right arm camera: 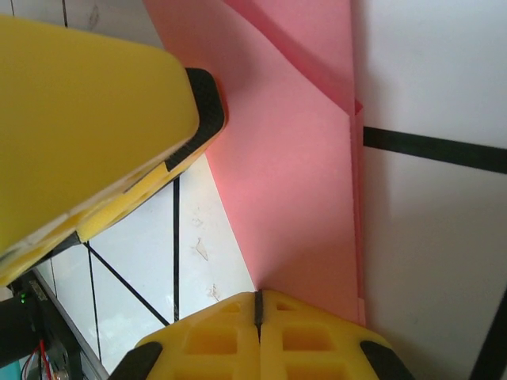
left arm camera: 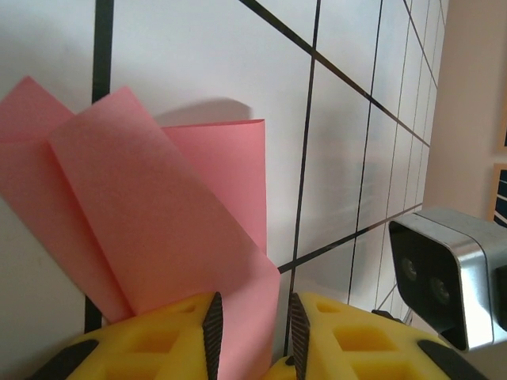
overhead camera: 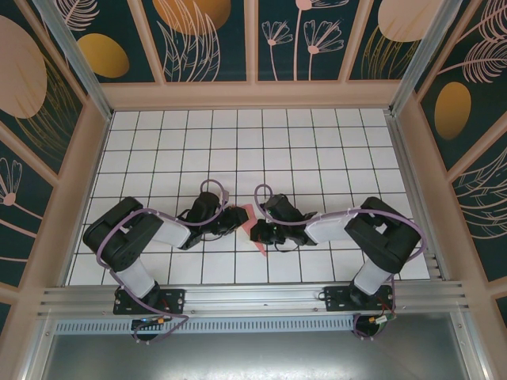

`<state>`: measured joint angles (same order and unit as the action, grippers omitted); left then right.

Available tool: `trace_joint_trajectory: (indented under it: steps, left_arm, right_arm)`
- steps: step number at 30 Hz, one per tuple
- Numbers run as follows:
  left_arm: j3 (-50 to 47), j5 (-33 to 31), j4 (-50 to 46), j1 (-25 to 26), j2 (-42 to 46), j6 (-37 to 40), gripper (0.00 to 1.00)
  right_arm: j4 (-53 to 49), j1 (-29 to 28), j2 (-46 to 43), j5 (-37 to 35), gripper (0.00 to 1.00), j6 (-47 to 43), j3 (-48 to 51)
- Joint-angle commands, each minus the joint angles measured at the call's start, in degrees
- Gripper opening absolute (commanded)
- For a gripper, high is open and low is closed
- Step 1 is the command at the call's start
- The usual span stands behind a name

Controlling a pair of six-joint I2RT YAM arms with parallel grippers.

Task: Fold a paper plane with a square sheet of paper (pick it up from the middle)
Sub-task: Fold the wing for the fifth time at the center of the table.

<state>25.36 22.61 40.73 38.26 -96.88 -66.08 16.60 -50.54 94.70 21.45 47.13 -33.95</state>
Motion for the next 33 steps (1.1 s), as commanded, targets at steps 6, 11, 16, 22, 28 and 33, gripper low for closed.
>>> trace_joint_trajectory:
  steps: [6,11,16,22,28,33]
  left_arm:
    - [2.9,-2.4,-13.4,0.7,5.2,4.9,0.42]
    - [4.2,-2.1,-13.9,0.7,10.9,5.7,0.50]
    - [4.7,-1.3,-10.6,0.7,8.9,5.6,0.51]
    - [5.3,-4.2,-10.3,0.6,3.7,4.7,0.50]
    - [4.7,-8.7,-13.0,-0.6,-0.2,3.9,0.46]
    - [3.6,-8.5,-13.3,-4.8,-0.7,4.5,0.46]
  right_arm:
    - [-1.6,0.0,3.6,1.3,0.03,-0.1,3.1]
    - [-1.2,0.2,4.0,1.1,0.03,0.3,2.7]
    - [-0.3,0.2,4.2,1.3,0.03,0.7,3.1]
    - [0.0,0.2,3.8,1.0,0.03,1.0,4.2]
    - [0.4,0.1,3.6,0.9,0.03,1.6,6.0]
    - [-1.0,0.1,3.2,0.9,0.00,1.1,6.5]
